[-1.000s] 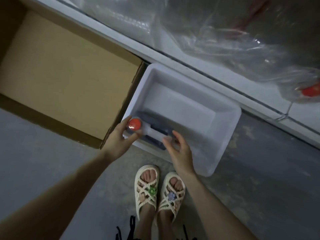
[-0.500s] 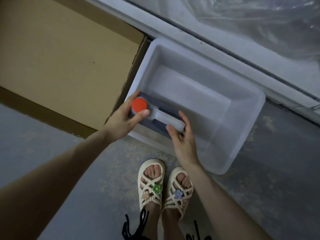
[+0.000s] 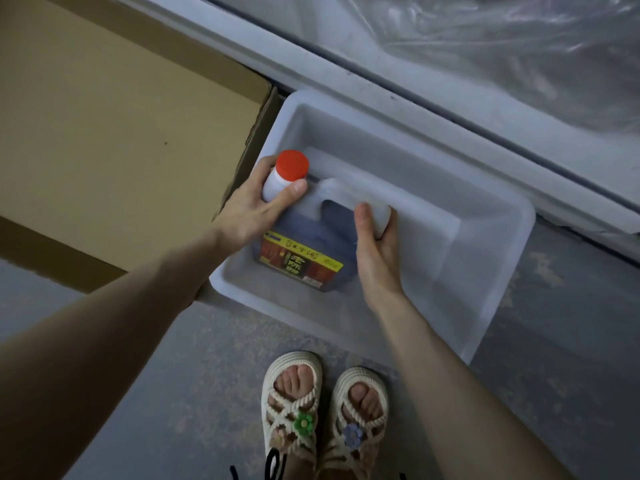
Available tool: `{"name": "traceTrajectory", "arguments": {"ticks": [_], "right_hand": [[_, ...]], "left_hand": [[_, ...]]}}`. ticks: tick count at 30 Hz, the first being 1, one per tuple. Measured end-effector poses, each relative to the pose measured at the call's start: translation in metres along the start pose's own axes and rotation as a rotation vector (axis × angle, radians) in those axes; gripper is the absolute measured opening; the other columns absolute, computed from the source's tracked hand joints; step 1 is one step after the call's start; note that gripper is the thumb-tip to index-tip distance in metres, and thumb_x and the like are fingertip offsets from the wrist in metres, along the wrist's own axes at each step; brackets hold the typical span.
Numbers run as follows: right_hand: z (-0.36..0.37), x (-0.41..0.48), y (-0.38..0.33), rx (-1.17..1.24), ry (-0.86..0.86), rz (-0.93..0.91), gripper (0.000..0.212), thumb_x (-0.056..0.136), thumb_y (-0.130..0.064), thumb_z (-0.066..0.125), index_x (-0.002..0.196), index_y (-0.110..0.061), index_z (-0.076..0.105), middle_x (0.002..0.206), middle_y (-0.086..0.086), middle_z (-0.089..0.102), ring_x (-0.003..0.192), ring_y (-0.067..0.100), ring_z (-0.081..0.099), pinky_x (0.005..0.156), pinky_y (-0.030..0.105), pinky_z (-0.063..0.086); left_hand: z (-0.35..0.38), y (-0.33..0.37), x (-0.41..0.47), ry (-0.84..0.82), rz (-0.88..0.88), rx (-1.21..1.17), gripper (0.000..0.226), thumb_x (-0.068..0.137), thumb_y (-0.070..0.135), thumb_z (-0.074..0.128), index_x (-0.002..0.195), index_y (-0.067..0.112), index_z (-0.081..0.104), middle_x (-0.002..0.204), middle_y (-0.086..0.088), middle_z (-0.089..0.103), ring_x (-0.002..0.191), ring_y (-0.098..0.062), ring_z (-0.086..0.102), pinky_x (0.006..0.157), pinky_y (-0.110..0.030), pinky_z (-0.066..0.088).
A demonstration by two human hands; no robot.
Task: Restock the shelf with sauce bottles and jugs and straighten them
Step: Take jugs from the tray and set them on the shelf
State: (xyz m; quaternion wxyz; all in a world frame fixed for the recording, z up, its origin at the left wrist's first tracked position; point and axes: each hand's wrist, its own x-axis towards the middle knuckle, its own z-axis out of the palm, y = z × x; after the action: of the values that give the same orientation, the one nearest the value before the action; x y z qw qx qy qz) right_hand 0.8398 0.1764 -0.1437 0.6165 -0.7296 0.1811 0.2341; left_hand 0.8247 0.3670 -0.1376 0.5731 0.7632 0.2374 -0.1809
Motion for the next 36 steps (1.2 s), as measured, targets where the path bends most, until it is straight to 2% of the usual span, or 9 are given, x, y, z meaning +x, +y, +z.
{"name": "traceTrajectory", "arguments": {"ticks": [7, 12, 15, 18, 23, 26, 30, 32, 36], "right_hand": [[-0.001, 0.024, -0.017, -0.016, 0.019, -0.002, 0.025, 0.092, -0.035, 0.060, 0.109, -0.019, 0.054, 0.094, -0.012, 0.062, 0.078, -0.008, 0.060, 0.065, 0.005, 0.043], [-0.021, -0.001, -0.057, -0.026, 0.002, -0.004, 0.017, 0.090, -0.037, 0.062, 0.100, -0.023, 0.057, 0.090, -0.013, 0.064, 0.068, -0.013, 0.060, 0.060, 0.006, 0.043], [-0.036, -0.030, -0.099, -0.044, 0.000, -0.017, 0.022, 0.086, -0.047, 0.062, 0.098, -0.029, 0.059, 0.097, -0.013, 0.068, 0.086, -0.004, 0.065, 0.071, 0.012, 0.048], [-0.051, -0.066, -0.155, -0.090, -0.001, -0.034, 0.040, 0.075, -0.063, 0.059, 0.102, -0.034, 0.060, 0.106, -0.013, 0.067, 0.100, 0.007, 0.063, 0.088, 0.025, 0.049], [-0.082, -0.133, -0.280, -0.100, 0.047, -0.090, 0.028, 0.082, -0.056, 0.061, 0.091, -0.029, 0.062, 0.094, -0.012, 0.066, 0.092, 0.008, 0.062, 0.081, 0.025, 0.046], [-0.100, -0.177, -0.365, -0.068, 0.045, -0.126, 0.023, 0.083, -0.056, 0.062, 0.090, -0.034, 0.062, 0.098, -0.013, 0.067, 0.096, 0.010, 0.064, 0.085, 0.027, 0.049], [-0.120, -0.239, -0.470, -0.089, 0.069, -0.250, 0.020, 0.089, -0.053, 0.056, 0.092, -0.033, 0.061, 0.093, -0.020, 0.061, 0.087, -0.002, 0.057, 0.074, 0.018, 0.043], [-0.132, -0.274, -0.525, -0.087, 0.106, -0.314, 0.019, 0.089, -0.051, 0.057, 0.089, -0.033, 0.062, 0.091, -0.020, 0.063, 0.091, 0.004, 0.060, 0.083, 0.024, 0.047], [-0.161, -0.342, -0.618, -0.084, 0.171, -0.435, 0.031, 0.085, -0.060, 0.057, 0.093, -0.031, 0.066, 0.102, -0.011, 0.069, 0.101, 0.013, 0.063, 0.098, 0.038, 0.047]], "left_hand": [[0.005, 0.015, 0.020, 0.046, 0.038, 0.017, 0.032, 0.093, 0.044, 0.055, 0.110, 0.017, 0.050, 0.090, 0.010, 0.059, 0.075, 0.007, 0.057, 0.076, -0.020, 0.048], [0.008, 0.046, -0.009, 0.093, 0.039, -0.008, 0.020, 0.092, 0.044, 0.054, 0.105, 0.030, 0.048, 0.090, 0.017, 0.059, 0.074, 0.015, 0.056, 0.067, -0.005, 0.043], [0.002, 0.089, -0.039, 0.113, 0.068, -0.025, 0.024, 0.090, 0.048, 0.054, 0.106, 0.031, 0.049, 0.092, 0.017, 0.061, 0.077, 0.015, 0.057, 0.068, -0.006, 0.042], [-0.010, 0.145, -0.075, 0.105, 0.097, -0.059, 0.024, 0.092, 0.042, 0.054, 0.108, 0.026, 0.049, 0.092, 0.015, 0.061, 0.074, 0.016, 0.058, 0.066, -0.004, 0.042], [-0.039, 0.266, -0.146, 0.137, 0.146, -0.062, 0.039, 0.084, 0.062, 0.054, 0.103, 0.027, 0.050, 0.089, 0.013, 0.064, 0.082, -0.001, 0.062, 0.076, -0.025, 0.051], [-0.065, 0.354, -0.189, 0.152, 0.197, -0.033, 0.041, 0.082, 0.068, 0.053, 0.100, 0.030, 0.051, 0.091, 0.011, 0.065, 0.087, -0.011, 0.065, 0.080, -0.037, 0.053], [-0.093, 0.455, -0.245, 0.215, 0.299, -0.031, 0.039, 0.081, 0.068, 0.054, 0.097, 0.033, 0.052, 0.093, 0.014, 0.064, 0.093, -0.013, 0.064, 0.084, -0.036, 0.052], [-0.108, 0.509, -0.278, 0.255, 0.357, -0.018, 0.048, 0.073, 0.077, 0.052, 0.095, 0.034, 0.053, 0.093, 0.014, 0.066, 0.094, -0.015, 0.064, 0.088, -0.041, 0.051], [-0.128, 0.614, -0.345, 0.326, 0.497, 0.025, 0.039, 0.084, 0.064, 0.053, 0.096, 0.027, 0.053, 0.087, 0.014, 0.062, 0.092, -0.018, 0.061, 0.080, -0.035, 0.044]]}}
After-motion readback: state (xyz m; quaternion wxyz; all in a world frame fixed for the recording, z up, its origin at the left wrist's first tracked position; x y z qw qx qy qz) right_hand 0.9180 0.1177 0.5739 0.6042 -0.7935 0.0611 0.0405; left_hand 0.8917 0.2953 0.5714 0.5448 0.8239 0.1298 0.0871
